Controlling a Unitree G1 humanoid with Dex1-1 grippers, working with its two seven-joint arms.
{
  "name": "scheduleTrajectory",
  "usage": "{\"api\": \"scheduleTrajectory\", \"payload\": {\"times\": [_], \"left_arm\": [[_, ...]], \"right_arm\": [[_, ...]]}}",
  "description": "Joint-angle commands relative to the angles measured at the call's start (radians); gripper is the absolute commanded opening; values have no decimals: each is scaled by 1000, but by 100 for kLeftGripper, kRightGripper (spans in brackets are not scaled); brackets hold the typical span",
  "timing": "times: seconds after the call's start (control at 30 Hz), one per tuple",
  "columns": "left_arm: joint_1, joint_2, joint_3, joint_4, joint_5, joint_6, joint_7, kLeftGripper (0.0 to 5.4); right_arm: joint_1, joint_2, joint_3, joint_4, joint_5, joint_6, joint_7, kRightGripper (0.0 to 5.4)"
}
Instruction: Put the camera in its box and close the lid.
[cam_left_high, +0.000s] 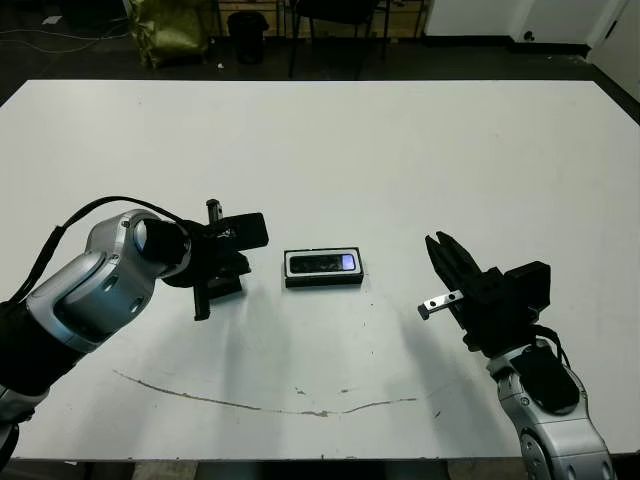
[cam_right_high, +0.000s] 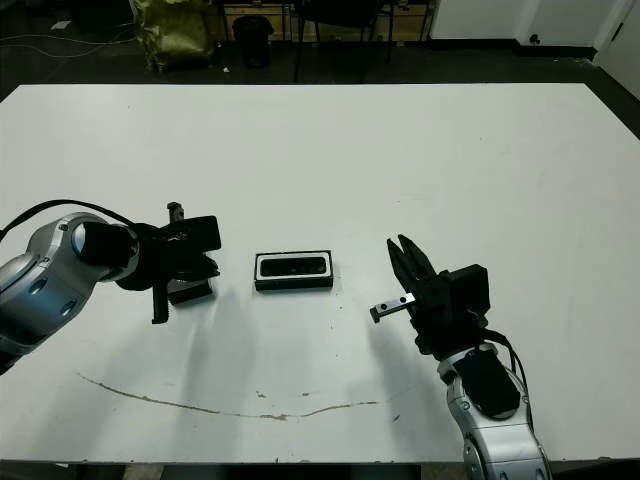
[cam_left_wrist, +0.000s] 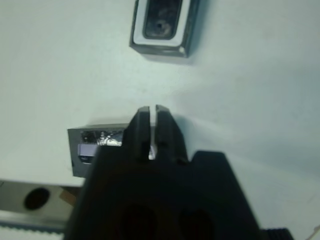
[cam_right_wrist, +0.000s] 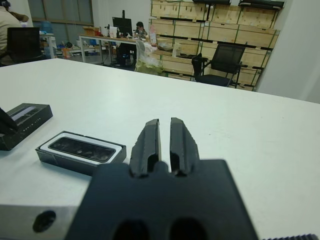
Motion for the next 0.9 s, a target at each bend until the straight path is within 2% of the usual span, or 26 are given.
{"api": "scheduleTrajectory", "payload": {"times": [0.03,0.4,0.9], "left_arm": [[26,13,-5,15,18,-8,-10,0],[41,19,1,16,43,-15,-15,0],[73,63,8,21,98,-49,-45,0]], "right_arm": [[6,-6,-1,10,2,3,0,2],[5,-10,2,-10,1,33,-5,2],[10,-9,-1,3,1,10,0,2]]}}
